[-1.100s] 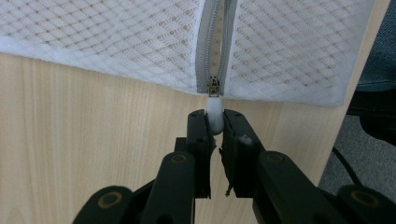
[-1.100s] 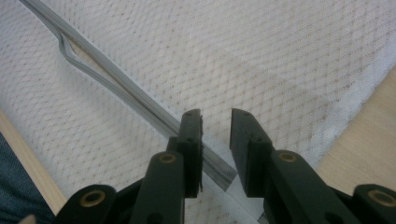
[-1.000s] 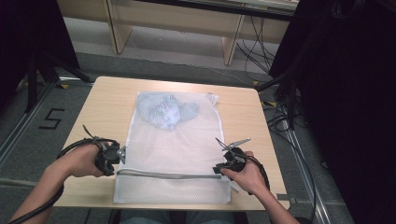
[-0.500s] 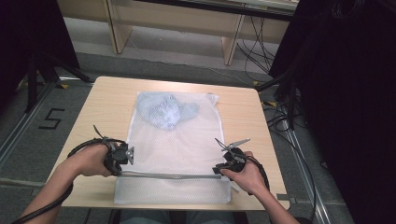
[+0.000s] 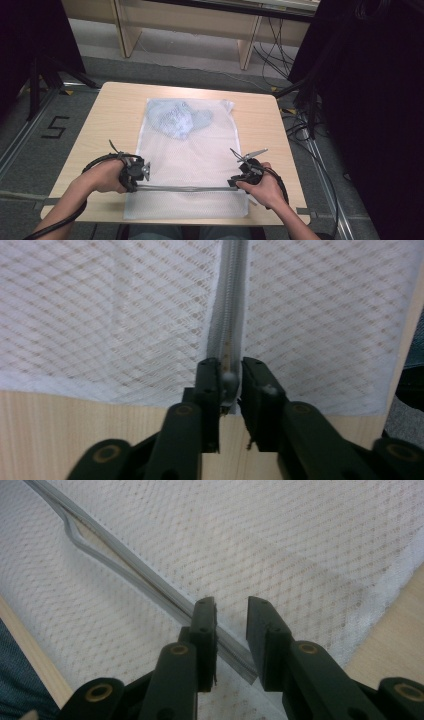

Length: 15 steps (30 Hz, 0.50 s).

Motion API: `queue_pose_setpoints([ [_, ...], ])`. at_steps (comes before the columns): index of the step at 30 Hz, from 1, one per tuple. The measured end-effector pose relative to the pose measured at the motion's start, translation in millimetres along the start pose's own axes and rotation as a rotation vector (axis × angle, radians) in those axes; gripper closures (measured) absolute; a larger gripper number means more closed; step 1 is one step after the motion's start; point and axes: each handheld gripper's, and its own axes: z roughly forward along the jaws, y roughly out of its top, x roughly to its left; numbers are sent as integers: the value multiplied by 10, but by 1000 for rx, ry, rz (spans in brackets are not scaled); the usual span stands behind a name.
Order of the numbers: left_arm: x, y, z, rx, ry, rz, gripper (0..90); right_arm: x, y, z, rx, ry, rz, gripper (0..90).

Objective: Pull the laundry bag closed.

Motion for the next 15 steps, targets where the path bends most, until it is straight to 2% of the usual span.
queue_pose_setpoints([
  [2,-11,-13,-24,-14,11,6,687,6,2,1,1,0,1,744],
  [7,-33,-145,-128,-55,53,-15,582,6,-1,-1,-3,2,0,741],
  [11,-58,-327,-173,-83,69,-60,515,7,4,-1,-3,3,1,737],
  [15,-73,-516,-144,-115,79,-110,465,14,20,-7,-9,9,-2,731],
])
